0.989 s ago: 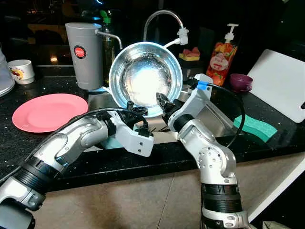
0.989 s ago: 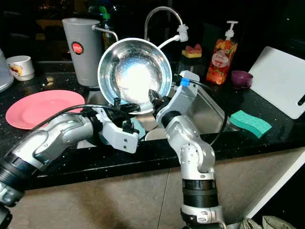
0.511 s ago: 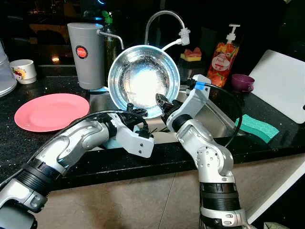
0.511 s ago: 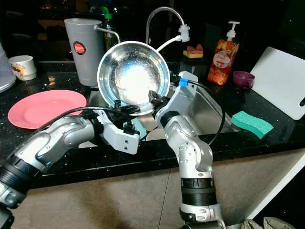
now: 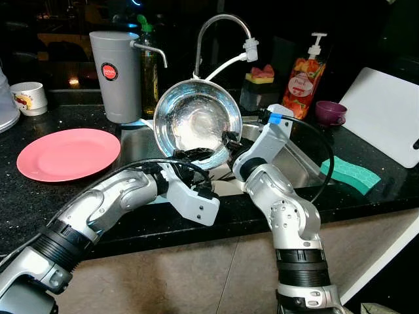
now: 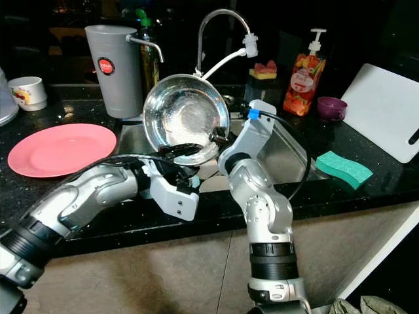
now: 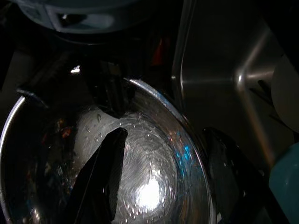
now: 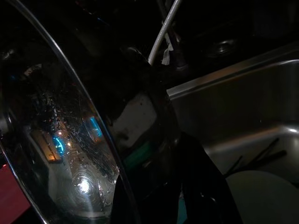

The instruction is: Kitchen organization

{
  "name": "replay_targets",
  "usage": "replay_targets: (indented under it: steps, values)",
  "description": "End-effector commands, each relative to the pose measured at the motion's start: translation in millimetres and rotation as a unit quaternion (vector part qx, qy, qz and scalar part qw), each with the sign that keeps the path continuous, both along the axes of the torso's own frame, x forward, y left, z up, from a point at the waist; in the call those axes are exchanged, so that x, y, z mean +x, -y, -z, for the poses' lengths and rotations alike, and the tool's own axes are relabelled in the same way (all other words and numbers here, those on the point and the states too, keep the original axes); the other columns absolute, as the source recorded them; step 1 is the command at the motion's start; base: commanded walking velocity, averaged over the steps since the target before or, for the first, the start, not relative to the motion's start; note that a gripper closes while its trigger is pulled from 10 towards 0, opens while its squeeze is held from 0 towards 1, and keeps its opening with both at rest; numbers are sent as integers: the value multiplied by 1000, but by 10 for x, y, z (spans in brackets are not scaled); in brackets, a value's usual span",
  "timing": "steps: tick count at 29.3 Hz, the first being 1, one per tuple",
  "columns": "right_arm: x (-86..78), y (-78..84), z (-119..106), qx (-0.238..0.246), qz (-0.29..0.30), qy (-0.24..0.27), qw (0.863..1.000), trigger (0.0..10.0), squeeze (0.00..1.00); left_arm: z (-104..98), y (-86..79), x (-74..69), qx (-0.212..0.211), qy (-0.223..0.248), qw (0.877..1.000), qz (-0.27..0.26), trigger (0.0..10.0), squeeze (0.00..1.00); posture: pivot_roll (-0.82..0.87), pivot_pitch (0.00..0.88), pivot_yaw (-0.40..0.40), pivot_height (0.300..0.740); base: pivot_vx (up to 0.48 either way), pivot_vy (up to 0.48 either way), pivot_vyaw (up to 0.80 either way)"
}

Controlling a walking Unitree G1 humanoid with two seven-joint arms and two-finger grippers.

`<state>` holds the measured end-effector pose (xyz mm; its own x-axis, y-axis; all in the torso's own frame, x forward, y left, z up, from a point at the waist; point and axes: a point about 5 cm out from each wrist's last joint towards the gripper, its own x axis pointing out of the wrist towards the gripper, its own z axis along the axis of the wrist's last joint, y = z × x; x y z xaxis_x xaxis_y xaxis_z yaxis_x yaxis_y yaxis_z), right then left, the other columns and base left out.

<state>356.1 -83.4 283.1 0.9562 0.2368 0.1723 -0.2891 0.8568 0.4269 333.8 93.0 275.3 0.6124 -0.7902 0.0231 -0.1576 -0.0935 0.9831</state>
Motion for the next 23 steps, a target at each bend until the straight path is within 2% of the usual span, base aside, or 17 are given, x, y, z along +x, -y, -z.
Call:
replay_targets:
  steps: [1,3,4,8,9,12,13,16,17,18,19,20,22,23]
  values:
    - [45,102,30,-2,29,-5,1000,10000,0,-32,4,-34,-20,-7,1000,3,10000,0,148,86,-82,740,0,0,0]
    - [115,204,46,-14,60,-4,998,10000,0,-35,-15,-74,-55,-55,997,-2,10000,0,153,88,-81,740,0,0,0]
    - [115,204,46,-14,60,-4,998,10000,0,-35,-15,-74,-55,-55,997,-2,10000,0,153,88,-81,740,0,0,0]
    - [221,367,73,-48,114,1,992,10000,0,-73,-33,-135,-125,-121,985,-10,10000,0,160,89,-86,740,0,0,0]
    - [221,367,73,-48,114,1,992,10000,0,-73,-33,-135,-125,-121,985,-10,10000,0,160,89,-86,740,0,0,0]
    - [302,474,127,-70,152,0,986,10000,0,-58,-114,-135,-169,-168,971,-29,10000,0,163,90,-87,740,0,0,0]
    - [302,474,127,-70,152,0,986,10000,0,-58,-114,-135,-169,-168,971,-29,10000,0,163,90,-87,740,0,0,0]
    - [353,421,276,-111,153,-12,982,10000,0,-41,-252,-91,-223,-197,952,-70,10000,0,163,90,-87,740,0,0,0]
    - [353,421,276,-111,153,-12,982,10000,0,-41,-252,-91,-223,-197,952,-70,10000,0,163,90,-87,740,0,0,0]
    - [355,264,460,-175,124,-28,976,10000,0,-46,-408,0,-285,-216,926,-123,10000,0,167,90,-81,740,0,0,0]
    - [355,264,460,-175,124,-28,976,10000,0,-46,-408,0,-285,-216,926,-123,10000,0,167,90,-81,740,0,0,0]
    - [347,206,524,-202,115,-29,972,10000,0,-50,-471,35,-313,-225,912,-144,10000,0,167,90,-81,740,0,0,0]
    - [347,206,524,-202,115,-29,972,10000,0,-50,-471,35,-313,-225,912,-144,10000,0,167,90,-81,740,0,0,0]
    - [321,97,623,-240,90,-29,966,10000,75,-87,-582,96,-379,-234,879,-172,10000,0,167,90,-81,740,0,0,0]
